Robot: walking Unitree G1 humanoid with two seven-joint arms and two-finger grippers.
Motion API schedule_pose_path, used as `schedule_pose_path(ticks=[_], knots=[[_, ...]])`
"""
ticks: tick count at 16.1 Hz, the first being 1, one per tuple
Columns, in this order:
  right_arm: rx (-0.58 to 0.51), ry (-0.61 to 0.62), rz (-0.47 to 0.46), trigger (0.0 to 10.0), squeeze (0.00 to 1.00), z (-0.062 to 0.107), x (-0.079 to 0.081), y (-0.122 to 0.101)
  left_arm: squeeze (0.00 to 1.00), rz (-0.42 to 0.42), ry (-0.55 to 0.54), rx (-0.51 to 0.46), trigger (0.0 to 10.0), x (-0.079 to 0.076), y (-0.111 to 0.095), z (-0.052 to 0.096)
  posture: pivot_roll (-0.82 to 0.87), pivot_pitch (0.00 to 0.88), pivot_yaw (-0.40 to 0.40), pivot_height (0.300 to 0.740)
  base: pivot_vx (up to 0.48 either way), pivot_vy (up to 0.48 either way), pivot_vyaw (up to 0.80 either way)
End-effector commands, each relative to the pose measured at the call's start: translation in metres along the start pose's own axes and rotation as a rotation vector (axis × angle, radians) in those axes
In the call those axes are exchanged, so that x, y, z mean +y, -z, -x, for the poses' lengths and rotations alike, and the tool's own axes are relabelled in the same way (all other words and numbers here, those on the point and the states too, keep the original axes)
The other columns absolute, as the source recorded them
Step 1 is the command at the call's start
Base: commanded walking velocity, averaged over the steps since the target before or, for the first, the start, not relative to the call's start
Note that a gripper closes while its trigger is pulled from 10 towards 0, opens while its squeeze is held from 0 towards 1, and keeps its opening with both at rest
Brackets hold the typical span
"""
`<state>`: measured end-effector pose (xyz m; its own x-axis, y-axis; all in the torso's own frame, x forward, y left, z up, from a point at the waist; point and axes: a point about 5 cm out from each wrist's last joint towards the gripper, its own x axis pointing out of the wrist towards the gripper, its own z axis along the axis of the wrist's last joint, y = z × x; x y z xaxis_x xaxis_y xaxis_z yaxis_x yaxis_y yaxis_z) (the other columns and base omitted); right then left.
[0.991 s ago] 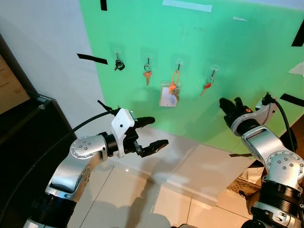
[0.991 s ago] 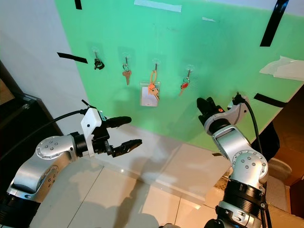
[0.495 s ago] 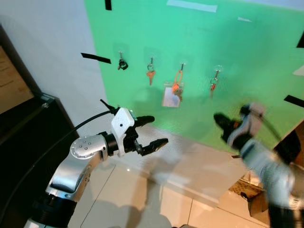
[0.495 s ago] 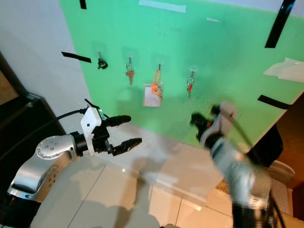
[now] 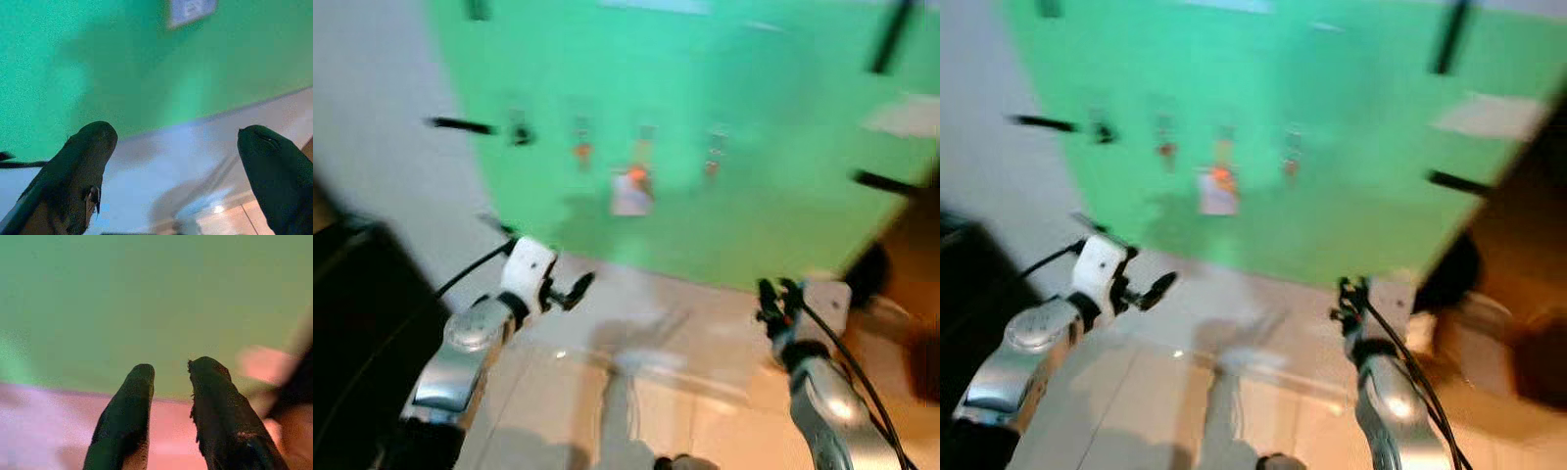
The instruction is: Hang keys on a hook
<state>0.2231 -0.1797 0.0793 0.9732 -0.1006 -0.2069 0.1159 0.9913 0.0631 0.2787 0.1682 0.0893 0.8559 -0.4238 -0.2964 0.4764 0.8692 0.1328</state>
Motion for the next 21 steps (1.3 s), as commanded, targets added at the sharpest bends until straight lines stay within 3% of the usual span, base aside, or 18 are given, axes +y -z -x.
schedule_pose_path(ticks=[1, 8, 9, 12, 15, 19, 21], knots=[[-0.041, 0.024, -0.030, 10.0, 1.00, -0.001, 0.001, -0.003, 0.00, 0.003, -0.028, -0.051, 10.0, -0.001, -0.004, 0.002, -0.10, 0.000, 0.027, 0.740, 0.000, 0.000, -0.80], [0.001, 0.095, -0.162, 10.0, 1.00, -0.004, -0.005, 0.006, 0.00, -0.008, -0.031, -0.082, 10.0, -0.009, -0.003, -0.002, -0.12, 0.000, 0.035, 0.740, 0.000, 0.000, -0.80], [0.000, 0.093, -0.161, 10.0, 1.00, -0.005, -0.005, 0.006, 0.00, -0.007, -0.033, -0.082, 10.0, -0.009, -0.003, -0.002, -0.12, 0.000, 0.034, 0.740, 0.000, 0.000, -0.80], [-0.014, 0.059, -0.041, 10.0, 1.00, -0.015, 0.000, 0.001, 0.00, 0.036, -0.068, -0.084, 10.0, -0.006, -0.001, -0.004, -0.10, 0.000, 0.013, 0.740, 0.000, 0.000, -0.80], [-0.018, 0.033, -0.036, 10.0, 1.00, -0.023, 0.003, -0.003, 0.00, 0.034, -0.080, -0.075, 10.0, -0.004, 0.002, -0.001, -0.05, 0.000, -0.021, 0.740, 0.000, 0.000, -0.80], [0.005, -0.020, -0.047, 10.0, 1.00, -0.033, 0.013, -0.001, 0.00, 0.038, -0.134, -0.053, 10.0, -0.001, 0.009, 0.023, 0.01, 0.000, -0.072, 0.740, 0.000, 0.000, -0.80], [0.010, -0.023, -0.055, 10.0, 1.00, -0.031, 0.015, 0.000, 0.00, 0.050, -0.128, -0.046, 10.0, 0.000, 0.010, 0.022, 0.00, 0.000, -0.063, 0.740, 0.000, 0.000, -0.80]])
